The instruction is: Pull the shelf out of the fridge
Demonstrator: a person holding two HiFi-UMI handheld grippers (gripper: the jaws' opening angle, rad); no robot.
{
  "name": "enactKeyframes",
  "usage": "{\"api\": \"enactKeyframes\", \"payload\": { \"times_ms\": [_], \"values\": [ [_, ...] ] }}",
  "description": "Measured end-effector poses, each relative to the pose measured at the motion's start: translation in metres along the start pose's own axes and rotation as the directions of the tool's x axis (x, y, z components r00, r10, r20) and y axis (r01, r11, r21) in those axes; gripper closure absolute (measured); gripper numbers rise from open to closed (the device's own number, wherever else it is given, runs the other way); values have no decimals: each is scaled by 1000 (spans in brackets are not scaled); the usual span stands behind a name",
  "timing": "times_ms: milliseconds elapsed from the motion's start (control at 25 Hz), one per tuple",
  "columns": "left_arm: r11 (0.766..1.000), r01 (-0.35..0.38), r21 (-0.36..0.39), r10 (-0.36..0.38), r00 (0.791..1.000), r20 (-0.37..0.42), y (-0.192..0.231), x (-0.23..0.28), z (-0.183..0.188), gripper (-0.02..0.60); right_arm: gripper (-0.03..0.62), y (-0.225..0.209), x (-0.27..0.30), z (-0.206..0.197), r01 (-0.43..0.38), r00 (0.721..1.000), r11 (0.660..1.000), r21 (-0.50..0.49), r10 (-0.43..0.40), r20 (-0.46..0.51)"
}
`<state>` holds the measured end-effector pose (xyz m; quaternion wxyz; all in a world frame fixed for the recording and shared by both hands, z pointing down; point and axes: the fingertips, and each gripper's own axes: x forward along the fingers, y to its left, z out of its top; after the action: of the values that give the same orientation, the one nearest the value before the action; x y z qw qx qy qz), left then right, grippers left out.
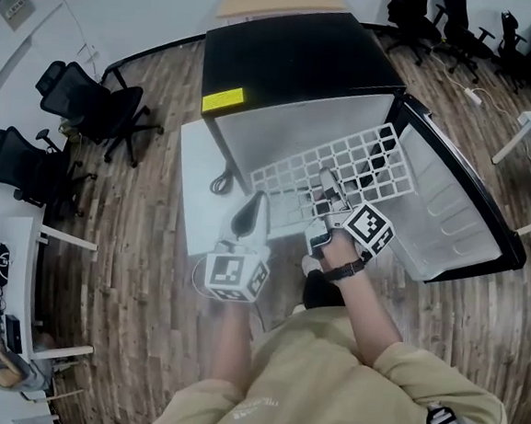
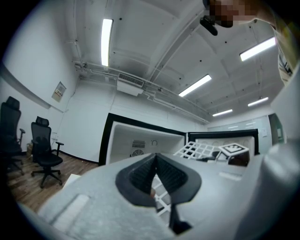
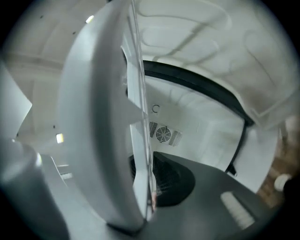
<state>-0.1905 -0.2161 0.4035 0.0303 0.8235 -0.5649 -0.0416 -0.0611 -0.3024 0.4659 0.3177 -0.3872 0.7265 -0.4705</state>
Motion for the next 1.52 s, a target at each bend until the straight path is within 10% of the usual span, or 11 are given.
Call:
{"api": "enactKeyframes", "payload": {
  "times_ms": [160,320,800,1040,1520],
  "values": [
    [1000,-4,-1,4,1000,6,-4,-4,-1,580,513,19,-18,9,51,999,923,-382,-50,12],
    [999,-38,4,38,999,9,-5,-5,-4,580,513,31,-32,14,96,995,711,-697,-97,39],
    [993,-108,56,106,994,26,-5,9,-5,580,516,49,-56,24,118,988,340,-933,-136,75],
    [994,-100,48,99,995,13,-13,17,-11,580,516,46,-61,33,141,983,294,-945,-151,99],
    [991,-108,78,108,994,13,-14,16,-13,580,516,48,-60,31,121,989,330,-936,-126,83]
  ]
}}
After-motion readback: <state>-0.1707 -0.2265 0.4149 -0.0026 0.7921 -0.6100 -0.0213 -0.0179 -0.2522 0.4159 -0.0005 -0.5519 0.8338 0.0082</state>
